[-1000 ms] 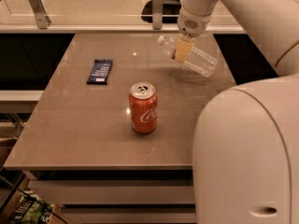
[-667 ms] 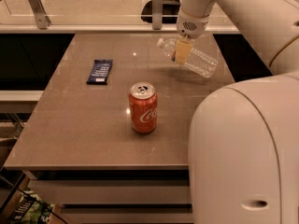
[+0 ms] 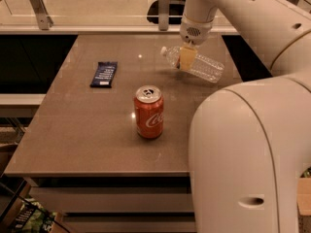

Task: Knock water bottle over

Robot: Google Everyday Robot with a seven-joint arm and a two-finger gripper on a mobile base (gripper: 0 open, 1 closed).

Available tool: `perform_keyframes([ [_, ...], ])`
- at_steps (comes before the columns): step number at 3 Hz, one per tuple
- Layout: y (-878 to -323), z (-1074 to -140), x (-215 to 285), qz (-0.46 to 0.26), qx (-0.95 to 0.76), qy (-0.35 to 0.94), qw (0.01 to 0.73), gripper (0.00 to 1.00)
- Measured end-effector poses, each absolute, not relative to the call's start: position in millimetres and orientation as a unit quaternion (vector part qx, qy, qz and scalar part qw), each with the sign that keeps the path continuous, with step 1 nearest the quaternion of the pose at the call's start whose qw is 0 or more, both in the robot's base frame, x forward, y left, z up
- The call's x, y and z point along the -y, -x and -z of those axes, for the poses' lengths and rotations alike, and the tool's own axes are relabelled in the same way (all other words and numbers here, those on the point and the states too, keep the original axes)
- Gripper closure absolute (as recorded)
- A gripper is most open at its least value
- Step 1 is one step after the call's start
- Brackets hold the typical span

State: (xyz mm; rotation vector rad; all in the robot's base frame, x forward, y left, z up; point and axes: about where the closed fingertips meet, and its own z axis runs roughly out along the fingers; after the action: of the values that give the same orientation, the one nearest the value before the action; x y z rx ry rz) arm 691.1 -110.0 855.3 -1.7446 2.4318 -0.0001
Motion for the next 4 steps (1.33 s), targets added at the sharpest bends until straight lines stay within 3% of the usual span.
perform_keyframes([
  [3,-694,-829,97,-0.042,-0.805,0.588,0.072,1.00],
  [4,-694,-829,97,-0.042,-0.805,0.588,0.072,0.81],
])
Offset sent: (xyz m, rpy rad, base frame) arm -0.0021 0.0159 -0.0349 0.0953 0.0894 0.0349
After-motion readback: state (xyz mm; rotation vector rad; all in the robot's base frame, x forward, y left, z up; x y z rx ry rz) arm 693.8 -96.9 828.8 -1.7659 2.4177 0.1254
